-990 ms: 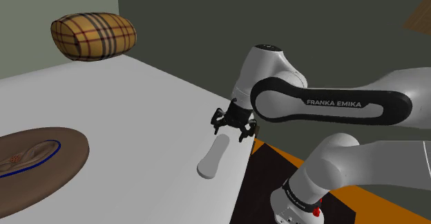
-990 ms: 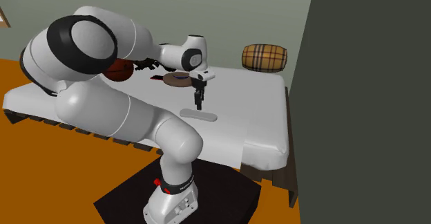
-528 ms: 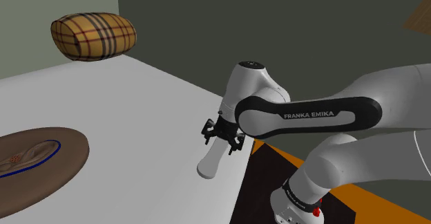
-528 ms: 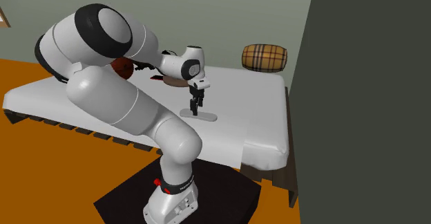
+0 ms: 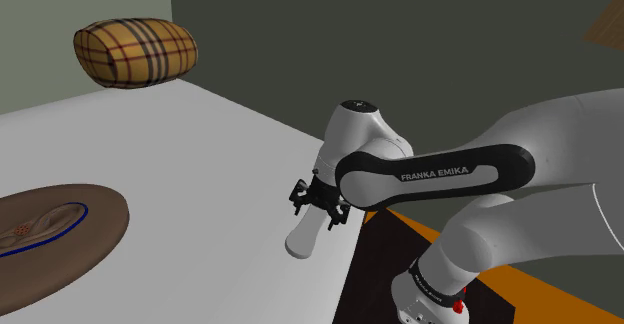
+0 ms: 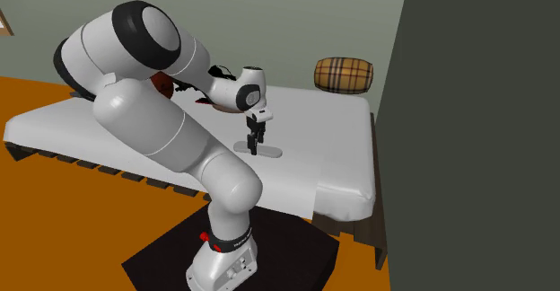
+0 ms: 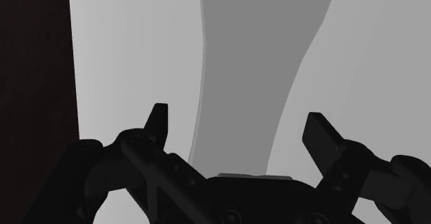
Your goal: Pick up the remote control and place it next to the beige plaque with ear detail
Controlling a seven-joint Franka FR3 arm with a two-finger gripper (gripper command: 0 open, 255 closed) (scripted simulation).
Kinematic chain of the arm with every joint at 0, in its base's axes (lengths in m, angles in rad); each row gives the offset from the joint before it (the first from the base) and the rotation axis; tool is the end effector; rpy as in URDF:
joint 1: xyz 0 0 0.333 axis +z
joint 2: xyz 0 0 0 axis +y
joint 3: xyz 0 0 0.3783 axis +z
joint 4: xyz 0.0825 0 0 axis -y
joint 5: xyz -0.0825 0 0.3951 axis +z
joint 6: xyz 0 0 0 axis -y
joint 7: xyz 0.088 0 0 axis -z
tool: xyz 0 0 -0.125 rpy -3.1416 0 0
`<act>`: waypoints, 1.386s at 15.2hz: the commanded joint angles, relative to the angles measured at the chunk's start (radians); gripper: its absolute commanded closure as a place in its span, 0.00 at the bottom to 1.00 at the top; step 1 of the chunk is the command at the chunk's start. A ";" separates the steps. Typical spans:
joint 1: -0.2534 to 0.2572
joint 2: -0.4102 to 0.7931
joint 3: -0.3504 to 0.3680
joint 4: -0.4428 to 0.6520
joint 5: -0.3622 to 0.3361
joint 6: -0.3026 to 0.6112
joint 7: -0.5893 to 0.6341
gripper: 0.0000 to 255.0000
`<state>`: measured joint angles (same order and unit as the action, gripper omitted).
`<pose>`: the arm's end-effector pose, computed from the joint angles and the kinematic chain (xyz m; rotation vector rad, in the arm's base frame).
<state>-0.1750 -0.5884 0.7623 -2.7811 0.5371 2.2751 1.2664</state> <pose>0.2812 0.1894 0.3607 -2.6367 1.6730 -0.0035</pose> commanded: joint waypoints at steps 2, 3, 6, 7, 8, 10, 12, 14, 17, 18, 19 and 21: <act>0.000 0.001 0.001 0.000 0.000 0.002 0.000 0.00; 0.000 0.001 0.001 0.000 0.000 0.002 0.000 0.00; 0.000 0.001 0.001 0.000 0.000 0.002 0.000 1.00; 0.000 0.001 0.001 0.000 0.000 0.002 0.000 1.00; 0.000 0.001 0.001 0.000 0.000 0.002 0.000 1.00; 0.000 0.001 0.001 0.000 0.000 0.001 0.000 1.00; 0.000 0.001 0.001 -0.001 0.000 0.001 0.000 1.00; 0.002 -0.012 -0.008 0.006 -0.003 -0.018 0.000 1.00; 0.008 -0.048 -0.032 0.025 -0.014 -0.073 0.000 1.00; 0.009 -0.059 -0.040 0.033 -0.018 -0.091 0.001 1.00; 0.010 -0.069 -0.048 0.040 -0.022 -0.109 0.001 1.00; 0.012 -0.089 -0.063 0.055 -0.031 -0.144 0.002 1.00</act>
<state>-0.1631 -0.6683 0.7064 -2.7346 0.5113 2.1487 1.2682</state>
